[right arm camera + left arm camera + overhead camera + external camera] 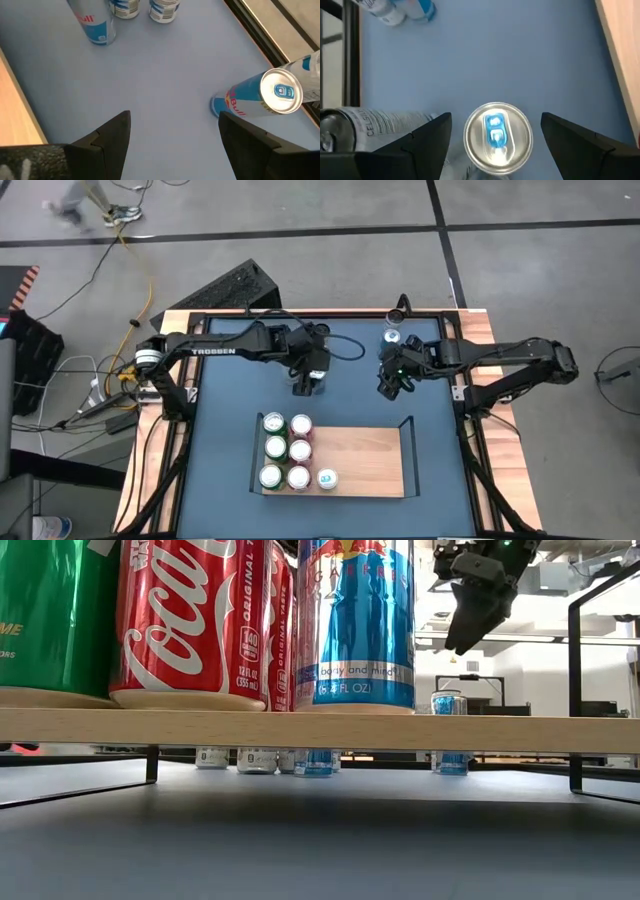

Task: Place canned beverage on shelf
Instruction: Put the bottom blue soda can on the shelf aligned with the other blue soda can

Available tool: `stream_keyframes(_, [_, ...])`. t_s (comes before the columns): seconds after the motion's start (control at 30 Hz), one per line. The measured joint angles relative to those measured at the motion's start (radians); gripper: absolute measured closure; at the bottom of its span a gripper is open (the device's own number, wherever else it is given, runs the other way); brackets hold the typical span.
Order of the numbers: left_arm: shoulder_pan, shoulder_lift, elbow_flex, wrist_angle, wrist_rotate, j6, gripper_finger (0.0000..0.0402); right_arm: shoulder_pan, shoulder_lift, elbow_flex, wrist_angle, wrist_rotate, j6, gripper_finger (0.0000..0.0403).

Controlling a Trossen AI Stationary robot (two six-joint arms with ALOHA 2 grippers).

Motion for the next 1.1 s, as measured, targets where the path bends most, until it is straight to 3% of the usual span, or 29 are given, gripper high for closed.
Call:
stream_keyframes(0.7, [0.015,0.006,-0.119,0.090,-0.004,-0.008,0.0110,0.000,0.000,0.000,0.002,-0.001,-0.002,0.0117])
stream_keyframes(1.0, [0.017,0.006,-0.111,0.091,0.006,-0.038,0.0175,0.000,0.000,0.000,0.002,0.000,-0.006,0.0117])
stream_keyframes(1.1, [0.017,0.006,-0.111,0.090,0.003,-0.054,0.0176,0.000,0.000,0.000,0.001,0.000,-0.009,0.0117])
